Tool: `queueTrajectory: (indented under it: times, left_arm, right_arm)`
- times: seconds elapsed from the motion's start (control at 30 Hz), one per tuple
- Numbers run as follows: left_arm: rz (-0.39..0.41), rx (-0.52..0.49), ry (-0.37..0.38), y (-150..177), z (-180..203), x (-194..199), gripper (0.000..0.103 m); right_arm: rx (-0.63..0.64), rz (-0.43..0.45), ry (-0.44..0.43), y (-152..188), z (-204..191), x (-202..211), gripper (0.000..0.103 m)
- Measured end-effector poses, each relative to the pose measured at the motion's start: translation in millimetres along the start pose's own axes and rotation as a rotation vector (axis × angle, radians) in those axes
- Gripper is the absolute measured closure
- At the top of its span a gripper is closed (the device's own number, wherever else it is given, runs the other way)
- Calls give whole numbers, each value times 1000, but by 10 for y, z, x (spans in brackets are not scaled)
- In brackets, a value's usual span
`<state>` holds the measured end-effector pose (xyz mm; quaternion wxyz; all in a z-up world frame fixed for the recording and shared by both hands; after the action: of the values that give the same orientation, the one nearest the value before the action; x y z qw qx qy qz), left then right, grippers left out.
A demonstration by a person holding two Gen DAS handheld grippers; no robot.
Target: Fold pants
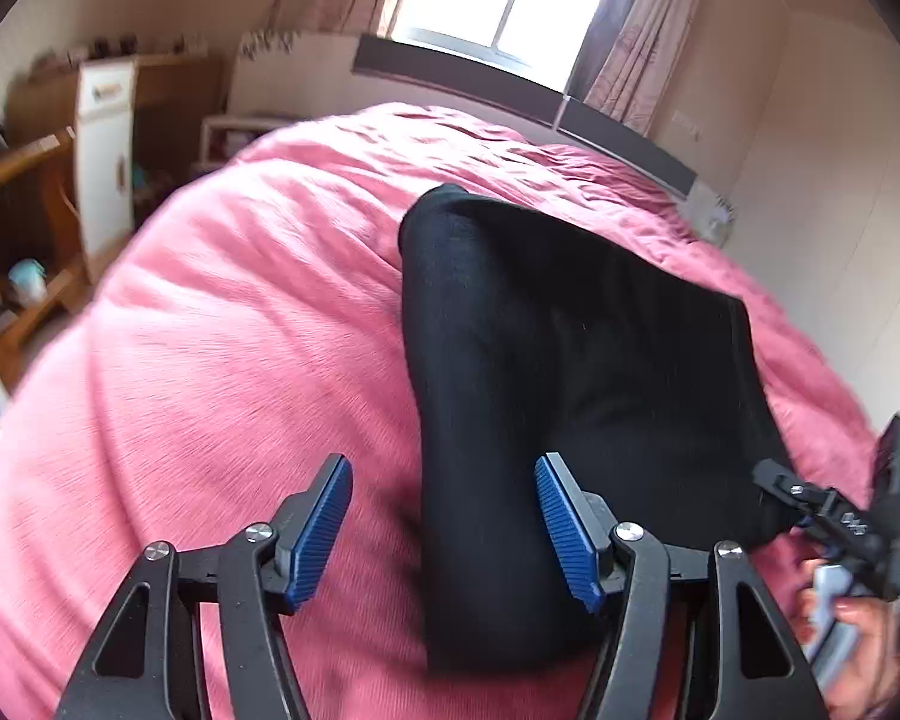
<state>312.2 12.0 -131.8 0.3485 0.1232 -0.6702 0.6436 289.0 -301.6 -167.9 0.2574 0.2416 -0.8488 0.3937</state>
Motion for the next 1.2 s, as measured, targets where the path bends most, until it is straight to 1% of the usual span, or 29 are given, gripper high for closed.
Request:
queueTrajectory:
  times: [0.03,0.07,0.17,0.2,0.33,0.4,0.43,0.5,0.63,0.7,0.77,0.87,0.93,1.07,1.2]
  left_arm:
    - [8,-19,-29,61,45,90,38]
    - [15,-33,-45,110,90,166,38]
    - [12,-90,-94,325,249,356,38]
    - [-7,-107,-104,397,291,393,38]
    - [-116,-200,-126,854,530,560,38]
    - [-118,-245,-131,974,644,686,38]
    - [-104,-270,-141,1012,709,778,38]
    - [-82,-286,-152,1057,787,930,38]
    - [-85,-240,-131,1149,881,1223,38]
    - [-87,-227,-158,1147,889,1330,38]
    - [-81,-219,-177,1150,892,1456,38]
    - [-66,-188,-159,1123,906,1655,38]
    - [-60,-160,-163,1112,878,1756,38]
    - [-74,-110,-206,1112,789,1912,38]
    - [-86,-111,-252,1112,749,2055,38]
  right_arm:
    - [17,2,18,59,-5,53,5]
    - [34,3,38,142,-13,135,0]
    - [74,-13,86,464,-44,328,0]
    - [87,-24,104,558,-19,371,0]
    - [153,-52,167,1029,-39,570,0]
    - [166,-71,186,1186,-52,602,0]
    - [169,-77,192,1247,-60,637,0]
    - [178,-85,207,1376,-78,735,0]
    - [220,-82,230,1549,-153,943,0]
    - [234,-70,236,1612,-186,1098,0]
    - [235,-49,232,1627,-239,1237,0]
    - [223,-32,230,1608,-355,1384,0]
    - [225,-6,230,1644,-447,1545,0]
    - [264,47,203,1605,-715,1767,0]
    - [300,130,216,1543,-892,2007,0]
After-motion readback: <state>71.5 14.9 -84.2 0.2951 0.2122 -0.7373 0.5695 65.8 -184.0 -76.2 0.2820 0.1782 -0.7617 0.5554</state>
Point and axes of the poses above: each gripper's, at about its wrist camera, not at the fingertips, and x roughly against the way its jaws point, z to its right, y to its underside, the point moved 9 cm from there along -x, roughly the way its jaws point, and after that the axes turned 14 degrees about -x, right-handed, at the moved point
